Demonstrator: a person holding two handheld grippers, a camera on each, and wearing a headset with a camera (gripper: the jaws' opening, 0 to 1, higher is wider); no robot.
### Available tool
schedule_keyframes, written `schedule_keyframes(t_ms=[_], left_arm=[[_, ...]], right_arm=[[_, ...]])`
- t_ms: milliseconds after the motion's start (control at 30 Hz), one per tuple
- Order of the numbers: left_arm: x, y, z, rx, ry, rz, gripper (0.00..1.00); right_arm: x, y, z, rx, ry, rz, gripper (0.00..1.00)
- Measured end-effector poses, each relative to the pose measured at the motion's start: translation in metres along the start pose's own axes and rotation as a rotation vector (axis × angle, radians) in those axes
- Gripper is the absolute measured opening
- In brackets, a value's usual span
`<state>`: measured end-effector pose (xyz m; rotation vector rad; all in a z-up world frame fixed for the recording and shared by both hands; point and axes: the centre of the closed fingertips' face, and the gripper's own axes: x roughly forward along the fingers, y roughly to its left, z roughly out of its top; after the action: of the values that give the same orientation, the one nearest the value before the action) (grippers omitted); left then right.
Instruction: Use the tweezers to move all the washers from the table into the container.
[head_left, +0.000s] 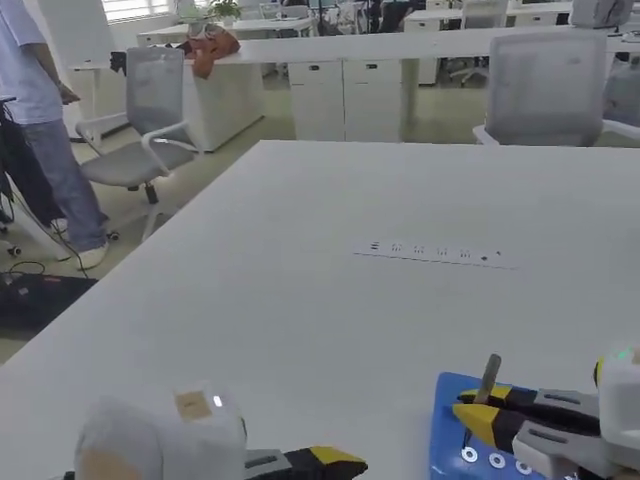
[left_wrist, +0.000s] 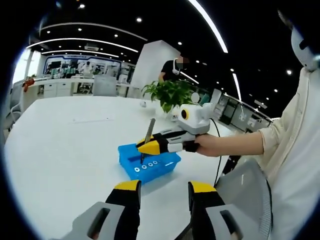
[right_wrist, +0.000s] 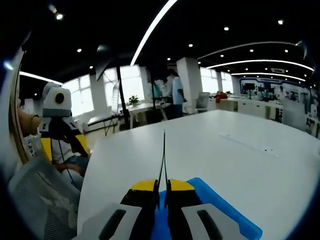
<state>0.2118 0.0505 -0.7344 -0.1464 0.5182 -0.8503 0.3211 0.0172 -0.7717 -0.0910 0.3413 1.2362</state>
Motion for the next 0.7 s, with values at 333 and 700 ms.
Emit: schedule_keyframes(t_ms=[333, 700], left_arm=[[0.008, -0.024, 0.020, 0.072, 0.007, -0.086, 0.23], [0.027, -0.052, 0.018, 0.263, 0.124, -0.200, 0.19]], right_arm=[[-0.032, 0.045, 0.009, -0.015, -0.044, 0.079, 0.04], [-0.057, 0.096, -0.032, -0.067, 0.107, 0.252, 0.04]])
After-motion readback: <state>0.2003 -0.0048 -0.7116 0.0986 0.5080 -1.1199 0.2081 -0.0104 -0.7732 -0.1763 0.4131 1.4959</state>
